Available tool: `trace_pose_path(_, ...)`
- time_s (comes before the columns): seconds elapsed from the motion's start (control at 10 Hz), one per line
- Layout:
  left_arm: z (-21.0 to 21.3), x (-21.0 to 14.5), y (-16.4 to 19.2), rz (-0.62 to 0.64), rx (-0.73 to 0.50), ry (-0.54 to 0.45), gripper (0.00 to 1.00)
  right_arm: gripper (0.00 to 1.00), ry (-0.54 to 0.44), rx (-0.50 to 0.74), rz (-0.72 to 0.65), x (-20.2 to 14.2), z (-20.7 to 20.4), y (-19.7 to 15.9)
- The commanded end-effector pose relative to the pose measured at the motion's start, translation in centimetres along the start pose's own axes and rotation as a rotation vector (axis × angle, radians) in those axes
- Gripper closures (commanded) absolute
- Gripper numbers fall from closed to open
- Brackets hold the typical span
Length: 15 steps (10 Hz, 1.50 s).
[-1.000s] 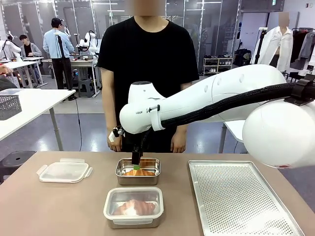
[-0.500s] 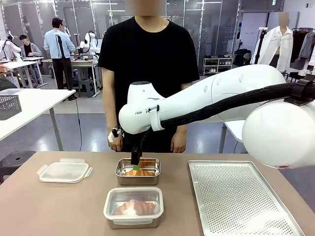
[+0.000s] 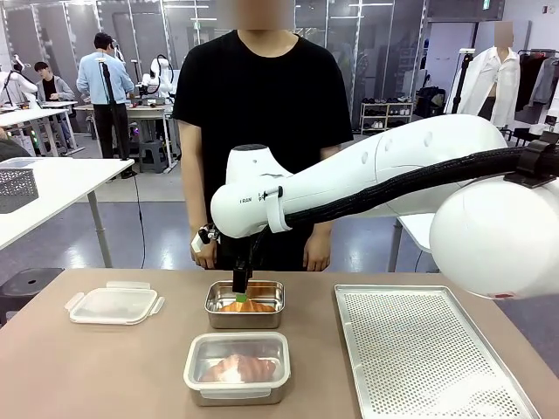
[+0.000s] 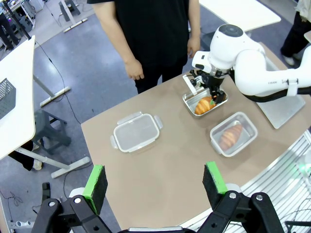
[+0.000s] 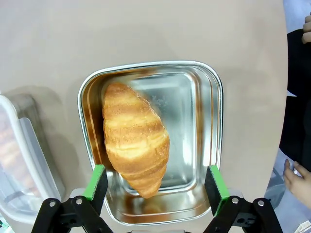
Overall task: Place the bread into the airtight container.
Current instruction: Pick up a Butter Roll and place it into an empty Airtight Container.
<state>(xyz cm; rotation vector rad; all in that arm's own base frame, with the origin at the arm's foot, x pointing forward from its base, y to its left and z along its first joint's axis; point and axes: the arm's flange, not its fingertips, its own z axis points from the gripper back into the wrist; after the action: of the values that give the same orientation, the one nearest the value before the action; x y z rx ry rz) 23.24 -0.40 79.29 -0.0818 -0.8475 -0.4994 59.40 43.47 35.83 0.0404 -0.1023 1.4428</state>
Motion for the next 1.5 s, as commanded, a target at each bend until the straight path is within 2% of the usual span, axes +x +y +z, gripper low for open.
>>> trace_pose_path(0.0,0.1,0.1,0.0,-0.002,0.003,0.000,0.00,0.00,-0.007,-0.001,0.001,0.1,0.1,0.0)
trace_pose_path(0.1,0.1,0.1,0.0,-0.002,0.003,0.000,0.00,0.00,0.000,0.000,0.000,0.0,0.0,0.0)
trace_pose_path(0.4,0.1,0.1,0.0,-0.002,0.003,0.000,0.00,0.00,-0.085,-0.001,-0.109,-5.8,8.1,0.0)
trace_pose_path(0.5,0.1,0.1,0.0,-0.002,0.003,0.000,0.00,0.00,-0.133,0.029,-0.185,-8.8,11.4,0.3)
trace_pose_path(0.7,0.1,0.1,0.0,-0.002,0.003,0.000,0.00,0.00,-0.181,-0.002,-0.349,-15.5,16.5,1.5)
trace_pose_path(0.9,0.1,0.1,0.0,-0.002,0.003,0.000,0.00,0.00,-0.193,-0.073,-0.507,-22.0,21.4,5.0)
trace_pose_path(1.2,0.1,0.1,0.0,-0.002,0.003,0.000,0.00,0.00,-0.172,-0.183,-0.673,-26.7,26.9,10.6)
trace_pose_path(1.4,0.1,0.1,0.0,-0.002,0.003,0.000,0.00,0.00,-0.115,-0.226,-0.749,-30.8,32.0,13.7)
